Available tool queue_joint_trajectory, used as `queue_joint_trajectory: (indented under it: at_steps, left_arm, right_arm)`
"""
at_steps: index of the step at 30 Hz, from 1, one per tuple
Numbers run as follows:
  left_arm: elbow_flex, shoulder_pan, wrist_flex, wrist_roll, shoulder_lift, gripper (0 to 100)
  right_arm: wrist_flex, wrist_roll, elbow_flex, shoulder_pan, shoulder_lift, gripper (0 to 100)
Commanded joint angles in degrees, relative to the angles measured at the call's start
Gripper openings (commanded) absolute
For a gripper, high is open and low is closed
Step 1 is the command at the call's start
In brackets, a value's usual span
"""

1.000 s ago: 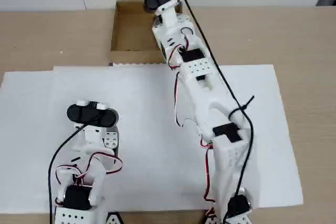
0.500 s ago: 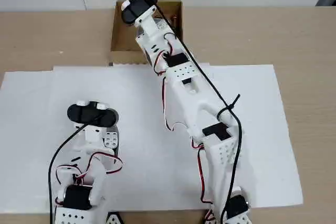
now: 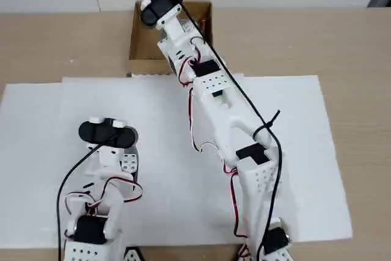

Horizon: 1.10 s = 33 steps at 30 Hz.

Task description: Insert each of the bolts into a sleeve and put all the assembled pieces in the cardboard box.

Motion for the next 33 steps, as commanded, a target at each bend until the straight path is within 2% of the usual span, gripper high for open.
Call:
queue_joint_trajectory:
  at_steps: [1, 12, 17, 27, 33]
  left_arm:
    - [-0.2, -0.3, 0.4, -0.2, -0.7, 1]
    - [-0.2, -0.3, 0.4, -0.2, -0.7, 1]
    - [-0.2, -0.3, 0.4, -0.2, -0.7, 1]
    - [-0.2, -0.3, 0.4, -0.2, -0.7, 1]
    - [-0.2, -0.3, 0.4, -0.2, -0.7, 1]
  right_arm:
    - [0.5, 0.5, -3.1, 0.0, -5.8, 0.2]
    - [9.3, 0.5, -3.1, 1.6, -13.1, 0.2]
    - [20.2, -0.2, -3.1, 2.8, -19.6, 0.2]
    - [40.7, -9.3, -3.1, 6.6, -35.4, 0.2]
    - [52.9, -10.2, -3.1, 7.5, -42.5, 0.2]
